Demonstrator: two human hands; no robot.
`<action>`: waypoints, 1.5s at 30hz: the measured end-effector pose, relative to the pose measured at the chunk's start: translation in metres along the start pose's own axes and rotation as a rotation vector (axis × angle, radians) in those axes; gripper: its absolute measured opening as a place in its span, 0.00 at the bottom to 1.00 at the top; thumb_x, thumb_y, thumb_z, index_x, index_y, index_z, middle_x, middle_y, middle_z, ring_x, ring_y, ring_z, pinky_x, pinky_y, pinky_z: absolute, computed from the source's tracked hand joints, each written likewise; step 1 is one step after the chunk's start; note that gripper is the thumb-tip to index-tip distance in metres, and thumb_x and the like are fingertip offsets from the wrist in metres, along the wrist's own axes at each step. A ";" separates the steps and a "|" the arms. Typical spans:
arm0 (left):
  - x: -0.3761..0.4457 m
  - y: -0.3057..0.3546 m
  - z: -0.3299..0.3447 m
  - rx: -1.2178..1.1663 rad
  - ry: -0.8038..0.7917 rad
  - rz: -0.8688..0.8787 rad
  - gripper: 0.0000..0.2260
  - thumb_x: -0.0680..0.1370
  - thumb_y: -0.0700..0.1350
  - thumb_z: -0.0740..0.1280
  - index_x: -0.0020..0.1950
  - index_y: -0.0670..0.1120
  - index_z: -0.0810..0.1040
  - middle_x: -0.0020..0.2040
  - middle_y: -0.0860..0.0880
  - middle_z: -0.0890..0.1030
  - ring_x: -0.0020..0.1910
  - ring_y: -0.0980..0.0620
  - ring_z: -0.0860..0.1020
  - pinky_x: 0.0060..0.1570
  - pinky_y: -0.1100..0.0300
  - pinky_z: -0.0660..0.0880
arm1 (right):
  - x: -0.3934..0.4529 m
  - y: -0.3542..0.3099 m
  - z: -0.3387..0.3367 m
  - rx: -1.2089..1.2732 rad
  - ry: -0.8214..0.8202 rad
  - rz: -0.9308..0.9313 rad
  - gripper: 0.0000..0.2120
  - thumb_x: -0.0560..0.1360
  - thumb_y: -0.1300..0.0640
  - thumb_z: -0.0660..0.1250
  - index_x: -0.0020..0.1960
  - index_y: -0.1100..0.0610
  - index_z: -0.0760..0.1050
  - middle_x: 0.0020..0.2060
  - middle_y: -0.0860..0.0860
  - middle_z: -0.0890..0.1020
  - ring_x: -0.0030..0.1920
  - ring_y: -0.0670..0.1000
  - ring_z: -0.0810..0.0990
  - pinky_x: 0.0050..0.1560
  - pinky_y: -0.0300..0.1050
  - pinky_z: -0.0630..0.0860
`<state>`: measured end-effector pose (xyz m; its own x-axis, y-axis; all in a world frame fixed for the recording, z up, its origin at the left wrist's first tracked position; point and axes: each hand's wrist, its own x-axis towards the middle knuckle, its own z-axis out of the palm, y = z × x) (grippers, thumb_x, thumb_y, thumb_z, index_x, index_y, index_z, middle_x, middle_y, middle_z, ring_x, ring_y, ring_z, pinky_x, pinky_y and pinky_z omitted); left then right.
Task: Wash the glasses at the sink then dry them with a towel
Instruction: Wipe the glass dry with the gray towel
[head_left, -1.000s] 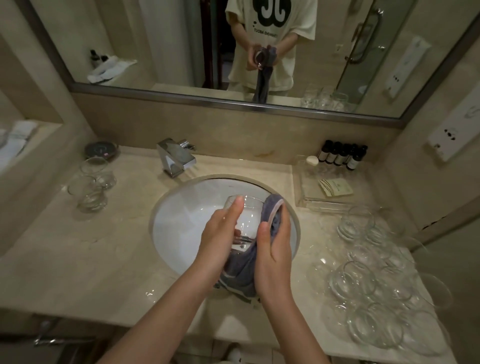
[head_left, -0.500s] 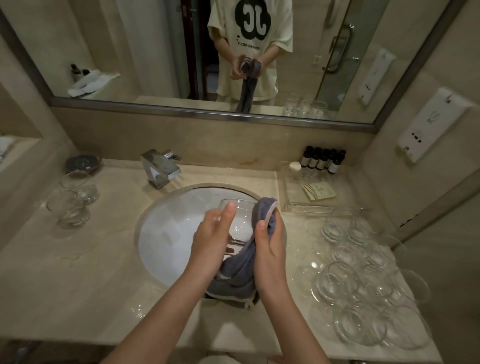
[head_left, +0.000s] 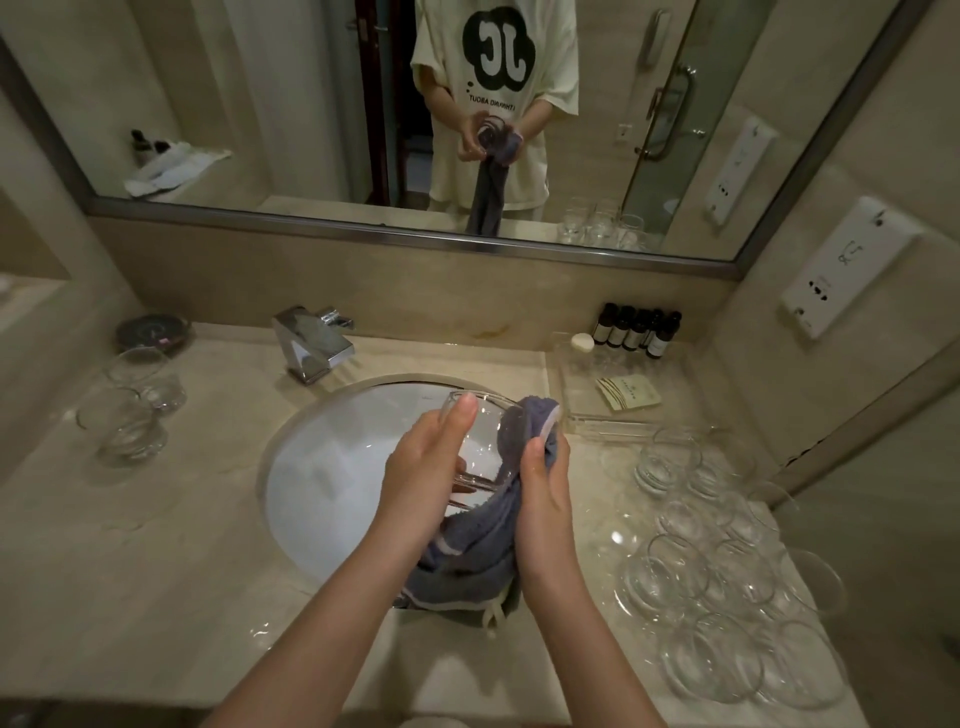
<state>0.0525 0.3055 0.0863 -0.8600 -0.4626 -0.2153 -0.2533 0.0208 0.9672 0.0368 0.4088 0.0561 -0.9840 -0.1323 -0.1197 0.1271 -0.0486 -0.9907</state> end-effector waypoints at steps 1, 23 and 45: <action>0.000 -0.001 -0.002 0.042 0.041 0.015 0.27 0.71 0.70 0.58 0.59 0.52 0.74 0.46 0.51 0.80 0.43 0.55 0.80 0.43 0.62 0.75 | -0.002 0.001 0.002 -0.022 0.015 -0.030 0.31 0.75 0.37 0.54 0.75 0.45 0.58 0.72 0.45 0.68 0.70 0.44 0.67 0.73 0.48 0.64; -0.007 -0.021 -0.018 -0.197 -0.062 -0.058 0.33 0.60 0.64 0.77 0.62 0.59 0.72 0.50 0.53 0.81 0.46 0.56 0.83 0.52 0.57 0.79 | -0.005 0.001 0.021 -0.067 -0.008 -0.109 0.25 0.80 0.40 0.55 0.75 0.44 0.56 0.72 0.43 0.66 0.70 0.41 0.66 0.69 0.41 0.66; -0.010 -0.020 -0.021 -0.335 -0.171 -0.123 0.25 0.67 0.63 0.72 0.59 0.52 0.78 0.53 0.47 0.84 0.54 0.48 0.82 0.61 0.48 0.75 | -0.011 0.014 0.019 0.210 0.057 0.037 0.26 0.80 0.44 0.57 0.75 0.50 0.60 0.69 0.52 0.73 0.67 0.51 0.73 0.71 0.55 0.67</action>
<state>0.0758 0.2913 0.0715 -0.9007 -0.2890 -0.3245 -0.2248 -0.3292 0.9171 0.0514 0.3908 0.0444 -0.9828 -0.0822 -0.1651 0.1807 -0.2510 -0.9510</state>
